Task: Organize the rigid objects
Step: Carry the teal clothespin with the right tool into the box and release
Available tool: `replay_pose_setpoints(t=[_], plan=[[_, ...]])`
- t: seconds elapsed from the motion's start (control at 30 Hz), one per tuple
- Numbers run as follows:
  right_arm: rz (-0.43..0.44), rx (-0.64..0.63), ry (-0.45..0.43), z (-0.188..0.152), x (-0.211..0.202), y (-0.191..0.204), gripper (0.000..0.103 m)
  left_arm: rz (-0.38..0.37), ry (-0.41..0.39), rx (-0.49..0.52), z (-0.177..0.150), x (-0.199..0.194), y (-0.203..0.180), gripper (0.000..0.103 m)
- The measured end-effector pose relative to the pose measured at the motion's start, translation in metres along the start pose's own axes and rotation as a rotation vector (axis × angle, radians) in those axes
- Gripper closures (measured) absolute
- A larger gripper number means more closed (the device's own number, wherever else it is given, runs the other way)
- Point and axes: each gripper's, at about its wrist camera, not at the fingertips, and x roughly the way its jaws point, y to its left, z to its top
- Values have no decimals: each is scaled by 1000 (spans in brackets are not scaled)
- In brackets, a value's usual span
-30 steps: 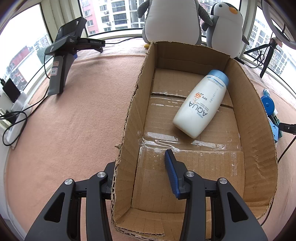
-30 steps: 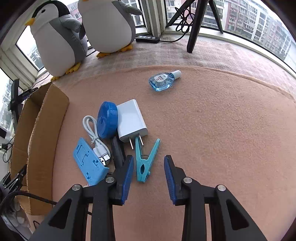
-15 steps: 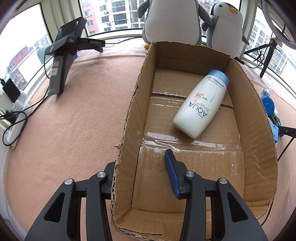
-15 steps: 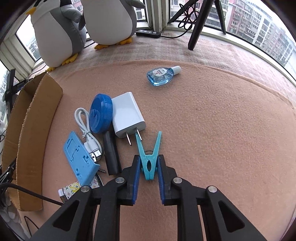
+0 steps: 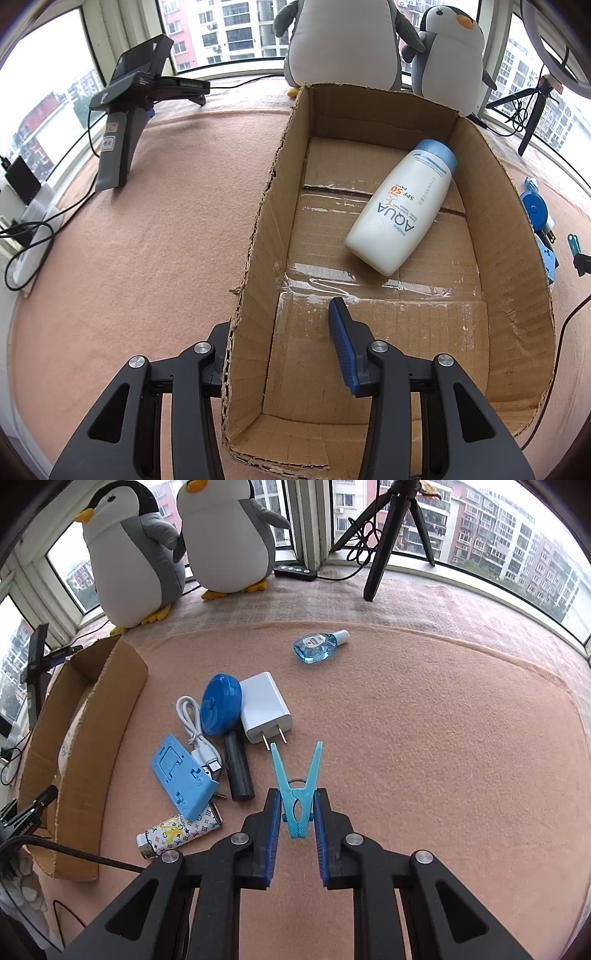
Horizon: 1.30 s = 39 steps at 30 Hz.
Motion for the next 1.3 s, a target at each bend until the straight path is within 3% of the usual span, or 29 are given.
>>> replay_pose_setpoints(t=[0.23,0.5,0.93,1.3], plan=[[65,-89,-83,13,-35,44,87,-2,-1,-5,0,0,0,62],[136,-198,-96,18,-41,99,87,-3,-2,-5,0,0,0,62],[239,-334,-23,2,-20,177,87,-6,-5,-10,1,-1,-1,62],[267,-377,36,-12,-3,201,87,-9,-6,-14,0,0,0,61]])
